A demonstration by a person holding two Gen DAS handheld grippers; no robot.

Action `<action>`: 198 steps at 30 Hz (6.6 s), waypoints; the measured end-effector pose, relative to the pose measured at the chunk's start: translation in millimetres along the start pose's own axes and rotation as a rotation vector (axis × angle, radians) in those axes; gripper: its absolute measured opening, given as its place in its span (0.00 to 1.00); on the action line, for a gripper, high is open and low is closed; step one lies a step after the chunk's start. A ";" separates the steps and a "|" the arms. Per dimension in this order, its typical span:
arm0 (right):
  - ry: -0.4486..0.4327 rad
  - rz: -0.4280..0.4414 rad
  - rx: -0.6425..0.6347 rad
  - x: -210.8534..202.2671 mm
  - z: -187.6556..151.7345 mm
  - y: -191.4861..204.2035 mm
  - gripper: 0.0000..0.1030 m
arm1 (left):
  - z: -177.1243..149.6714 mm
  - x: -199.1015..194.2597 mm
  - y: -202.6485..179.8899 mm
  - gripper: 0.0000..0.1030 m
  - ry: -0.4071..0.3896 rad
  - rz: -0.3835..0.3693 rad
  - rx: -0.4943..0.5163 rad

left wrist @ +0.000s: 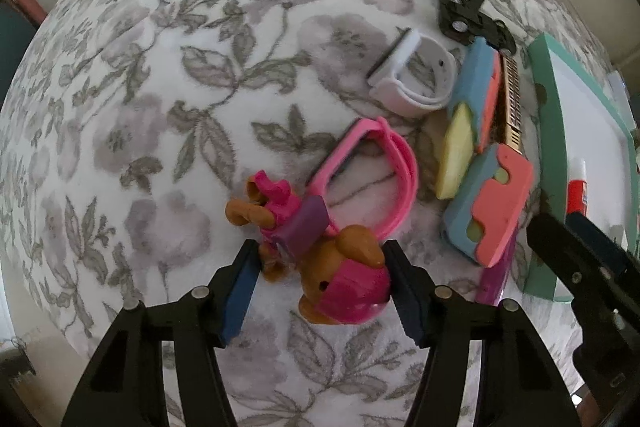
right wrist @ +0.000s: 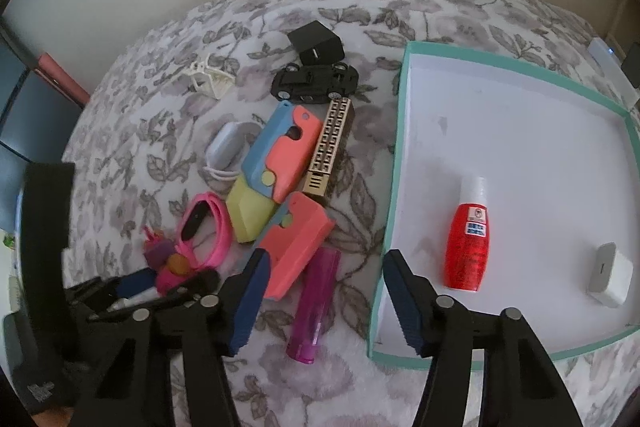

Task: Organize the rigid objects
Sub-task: 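Grasp the pink toy figure with the left gripper while the right gripper grasps the purple tube, then lift the pink toy figure and purple tube from the bed, then carry the pink toy figure and purple tube over the tray and release both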

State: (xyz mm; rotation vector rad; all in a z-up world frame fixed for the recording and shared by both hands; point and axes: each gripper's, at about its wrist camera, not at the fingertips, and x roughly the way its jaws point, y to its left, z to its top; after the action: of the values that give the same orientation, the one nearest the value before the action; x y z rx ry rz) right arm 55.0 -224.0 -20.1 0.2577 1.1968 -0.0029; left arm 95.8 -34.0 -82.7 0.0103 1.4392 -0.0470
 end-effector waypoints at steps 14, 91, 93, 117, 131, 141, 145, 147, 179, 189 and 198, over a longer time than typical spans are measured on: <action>0.006 0.010 -0.068 -5.9 -3.1 10.9 0.49 | 7.3 -4.1 39.0 0.62 -0.004 0.009 -0.112; 0.003 -0.060 -0.113 -23.1 -8.9 5.3 0.19 | 6.4 -39.2 40.2 0.34 -0.118 0.026 -0.158; 0.003 -0.062 -0.114 -23.1 -8.7 5.3 0.19 | 6.3 -39.1 42.0 0.34 -0.118 0.022 -0.163; 0.034 -0.064 -0.094 -15.4 -8.8 -0.4 0.19 | -11.3 5.4 31.3 0.61 -0.013 0.080 -0.061; 0.029 -0.051 -0.082 -17.6 -8.9 -3.3 0.19 | -10.8 -10.7 37.2 0.40 -0.068 0.056 -0.075; -0.010 -0.031 -0.057 -29.7 -5.7 -6.9 0.19 | -7.2 -50.8 42.7 0.39 -0.162 0.063 -0.092; -0.109 -0.032 -0.029 -56.4 0.3 -16.5 0.19 | 1.9 -87.3 19.8 0.39 -0.250 0.028 -0.048; -0.143 -0.037 -0.002 -66.2 2.6 -25.3 0.19 | 10.0 -101.9 -0.9 0.39 -0.266 -0.019 -0.016; -0.141 -0.318 0.436 -41.9 0.0 -213.5 0.19 | 37.4 -30.6 -214.5 0.40 -0.167 -0.082 0.271; -0.127 -0.343 0.437 -39.1 -2.4 -212.9 0.20 | 36.1 -29.5 -213.8 0.44 -0.193 -0.088 0.287; -0.127 -0.343 0.441 -39.5 -2.6 -212.2 0.21 | 37.1 -34.9 -206.7 0.69 -0.203 -0.087 0.268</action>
State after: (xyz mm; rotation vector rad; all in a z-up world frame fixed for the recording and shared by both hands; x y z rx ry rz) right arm 8.7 -434.8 -26.3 0.4275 1.0912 -0.5789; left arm 120.0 -240.9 -38.8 0.1582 1.2216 -0.3043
